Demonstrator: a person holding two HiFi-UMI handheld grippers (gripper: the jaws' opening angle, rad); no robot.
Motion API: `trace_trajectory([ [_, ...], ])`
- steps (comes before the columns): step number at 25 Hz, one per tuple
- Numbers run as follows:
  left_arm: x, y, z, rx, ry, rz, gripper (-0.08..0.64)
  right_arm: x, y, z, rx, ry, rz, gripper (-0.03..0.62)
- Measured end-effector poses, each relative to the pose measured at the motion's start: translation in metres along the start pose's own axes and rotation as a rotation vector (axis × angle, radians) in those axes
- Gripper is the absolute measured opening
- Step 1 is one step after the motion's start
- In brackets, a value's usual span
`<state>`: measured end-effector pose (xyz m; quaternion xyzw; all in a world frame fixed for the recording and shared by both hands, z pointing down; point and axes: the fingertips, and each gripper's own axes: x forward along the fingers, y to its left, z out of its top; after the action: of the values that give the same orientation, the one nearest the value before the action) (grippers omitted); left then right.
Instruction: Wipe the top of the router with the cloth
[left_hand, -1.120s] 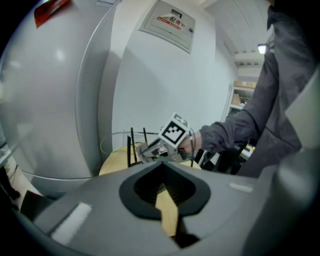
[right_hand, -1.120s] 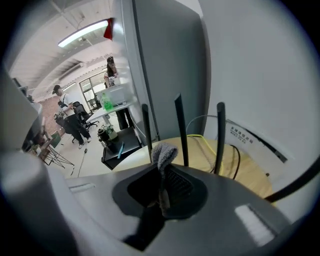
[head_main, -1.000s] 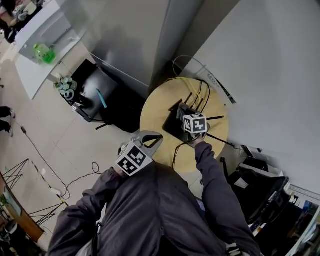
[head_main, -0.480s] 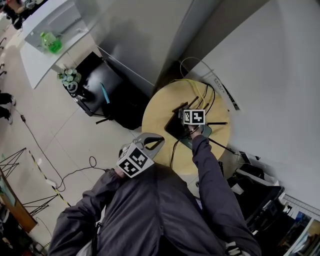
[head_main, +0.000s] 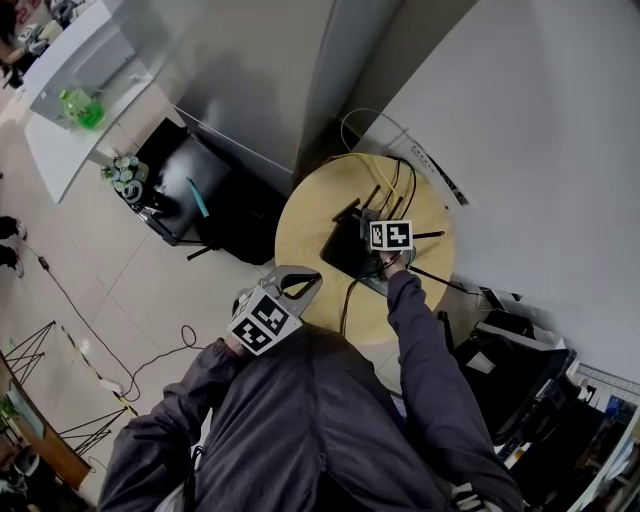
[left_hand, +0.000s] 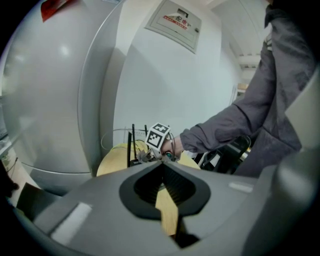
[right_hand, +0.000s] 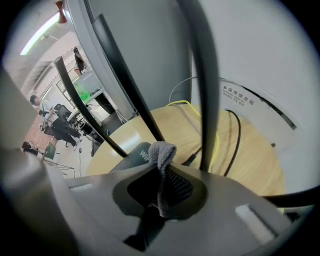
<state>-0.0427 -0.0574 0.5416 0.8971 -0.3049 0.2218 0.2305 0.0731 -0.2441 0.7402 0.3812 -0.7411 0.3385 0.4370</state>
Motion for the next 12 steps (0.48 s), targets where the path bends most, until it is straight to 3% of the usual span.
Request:
trace_trajectory([
  [12, 0.006, -0.007, 0.006, 0.068, 0.012, -0.065, 0.0, -0.036, -0.077, -0.055, 0.116, 0.007, -0.104, 0.023],
])
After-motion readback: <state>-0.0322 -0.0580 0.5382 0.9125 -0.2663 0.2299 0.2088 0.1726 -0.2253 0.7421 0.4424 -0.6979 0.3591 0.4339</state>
